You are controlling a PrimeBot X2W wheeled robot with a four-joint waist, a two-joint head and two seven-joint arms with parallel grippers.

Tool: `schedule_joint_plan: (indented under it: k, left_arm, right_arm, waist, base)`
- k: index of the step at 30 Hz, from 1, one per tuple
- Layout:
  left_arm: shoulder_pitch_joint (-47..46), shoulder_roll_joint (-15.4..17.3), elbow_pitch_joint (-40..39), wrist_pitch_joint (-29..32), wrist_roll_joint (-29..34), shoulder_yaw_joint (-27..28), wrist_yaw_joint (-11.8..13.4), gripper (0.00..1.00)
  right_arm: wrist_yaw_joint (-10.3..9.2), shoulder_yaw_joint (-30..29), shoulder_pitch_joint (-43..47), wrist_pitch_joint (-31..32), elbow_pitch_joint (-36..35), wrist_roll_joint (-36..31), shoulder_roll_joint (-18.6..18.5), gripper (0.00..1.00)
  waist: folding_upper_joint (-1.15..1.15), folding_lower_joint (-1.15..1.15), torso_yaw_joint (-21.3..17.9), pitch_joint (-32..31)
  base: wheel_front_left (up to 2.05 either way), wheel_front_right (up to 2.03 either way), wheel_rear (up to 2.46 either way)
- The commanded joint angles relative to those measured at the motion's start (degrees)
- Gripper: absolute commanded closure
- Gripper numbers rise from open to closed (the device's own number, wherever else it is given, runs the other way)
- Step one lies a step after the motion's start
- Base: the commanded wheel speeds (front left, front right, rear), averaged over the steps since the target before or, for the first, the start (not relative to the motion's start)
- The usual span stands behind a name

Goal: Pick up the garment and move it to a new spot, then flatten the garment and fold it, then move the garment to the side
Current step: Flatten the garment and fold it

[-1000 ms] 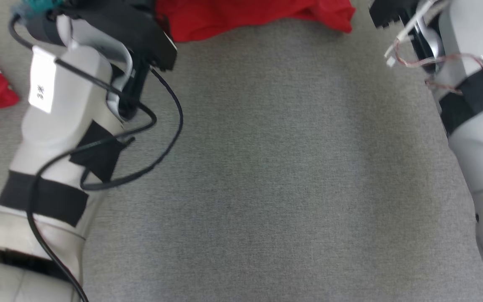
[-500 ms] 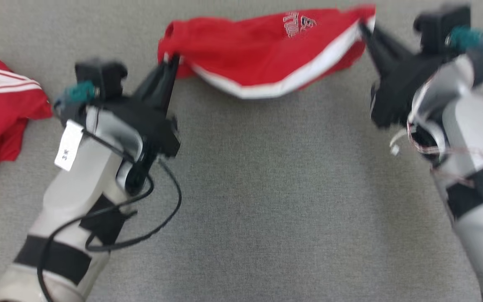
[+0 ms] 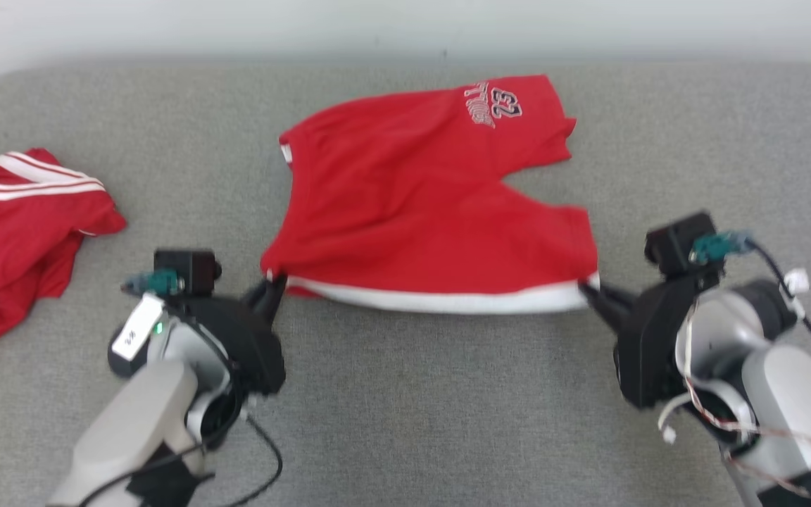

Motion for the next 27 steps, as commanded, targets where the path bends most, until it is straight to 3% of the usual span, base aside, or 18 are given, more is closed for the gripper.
schedule_joint_plan:
  k: [1, 15, 27]
  left_arm:
    - [1.9, 0.9, -0.7, 0.9, -0.2, -0.2, 0.8, 1.00]
    - [15.0, 6.5, -15.3, 7.6, -3.0, -0.4, 8.4, 1.00]
    - [24.6, 12.7, -30.6, 12.7, -4.4, 0.1, 15.2, 1.00]
  right_arm:
    - [0.00, -0.1, 1.7, 1.8, -1.1, 0.6, -0.8, 1.00]
    - [0.00, 0.7, 13.5, 18.6, -11.0, 3.5, -3.5, 1.00]
    - [0.00, -0.3, 21.9, 28.7, -20.4, 8.9, -4.6, 1.00]
  waist:
    - [0.01, 0.01, 0.0, -1.5]
    - [0.01, 0.01, 0.0, -5.5]
    - [0.01, 0.01, -0.7, -7.5]
  base:
    - [0.00, 0.00, 0.00]
    - [0.00, 0.00, 0.00]
    - [0.00, 0.00, 0.00]
